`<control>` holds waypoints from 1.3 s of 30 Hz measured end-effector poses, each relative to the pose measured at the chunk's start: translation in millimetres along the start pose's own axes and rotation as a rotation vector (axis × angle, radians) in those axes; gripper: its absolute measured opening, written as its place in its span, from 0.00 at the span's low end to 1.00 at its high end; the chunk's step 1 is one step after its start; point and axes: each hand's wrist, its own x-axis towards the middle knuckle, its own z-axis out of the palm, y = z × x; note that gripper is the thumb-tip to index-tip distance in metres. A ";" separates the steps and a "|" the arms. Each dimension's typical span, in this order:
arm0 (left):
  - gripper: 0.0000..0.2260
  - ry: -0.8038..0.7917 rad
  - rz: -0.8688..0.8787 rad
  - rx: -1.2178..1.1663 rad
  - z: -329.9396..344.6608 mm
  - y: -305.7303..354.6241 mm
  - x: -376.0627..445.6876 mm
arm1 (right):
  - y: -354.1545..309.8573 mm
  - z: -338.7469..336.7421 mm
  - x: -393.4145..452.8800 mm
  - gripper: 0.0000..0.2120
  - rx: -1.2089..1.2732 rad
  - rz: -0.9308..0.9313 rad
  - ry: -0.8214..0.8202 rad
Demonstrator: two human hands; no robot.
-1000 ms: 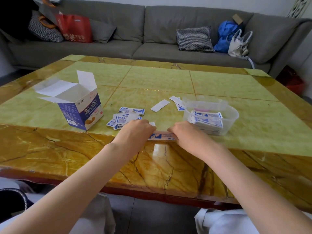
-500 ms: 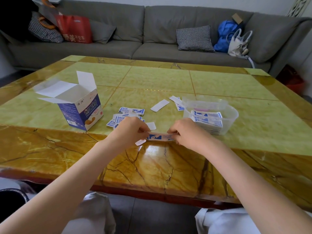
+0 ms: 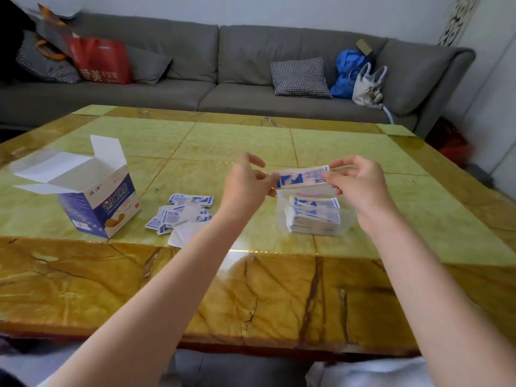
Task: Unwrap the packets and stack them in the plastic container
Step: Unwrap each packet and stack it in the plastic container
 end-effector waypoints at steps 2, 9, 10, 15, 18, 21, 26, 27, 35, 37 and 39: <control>0.06 0.026 0.077 0.149 16.0 1.7 6.4 | 8.3 -6.0 7.1 0.06 -0.146 0.003 0.096; 0.15 -0.091 0.274 0.762 48.5 -0.3 25.7 | 19.7 -12.7 20.9 0.12 -0.649 -0.021 -0.031; 0.14 -0.074 0.323 0.876 50.8 -2.0 26.5 | 21.4 -11.9 22.4 0.12 -0.682 -0.009 -0.042; 0.11 -0.036 0.459 1.113 51.6 -1.6 22.7 | 27.9 -10.4 28.1 0.11 -0.843 0.018 -0.094; 0.14 -0.073 0.447 1.181 50.6 -0.4 20.1 | 27.9 -11.8 28.5 0.12 -0.876 0.044 -0.128; 0.17 -0.111 0.427 1.223 51.4 -0.9 17.1 | 28.2 -11.8 24.9 0.11 -0.940 0.015 -0.140; 0.18 -0.123 0.454 1.229 51.1 1.5 14.1 | 29.2 -13.1 21.5 0.10 -1.003 -0.046 -0.127; 0.18 -0.127 0.455 1.235 51.1 2.0 13.6 | 28.5 -13.9 21.1 0.09 -1.009 -0.050 -0.123; 0.19 -0.117 0.481 1.232 52.3 -1.5 14.7 | 25.1 -17.5 16.0 0.09 -1.060 -0.105 -0.103; 0.20 -0.088 0.506 1.200 52.3 -1.4 14.9 | 22.6 -18.7 16.8 0.10 -1.046 -0.135 -0.060; 0.20 -0.028 0.545 1.122 49.7 0.2 15.9 | 15.1 -20.6 16.8 0.10 -0.956 -0.186 -0.005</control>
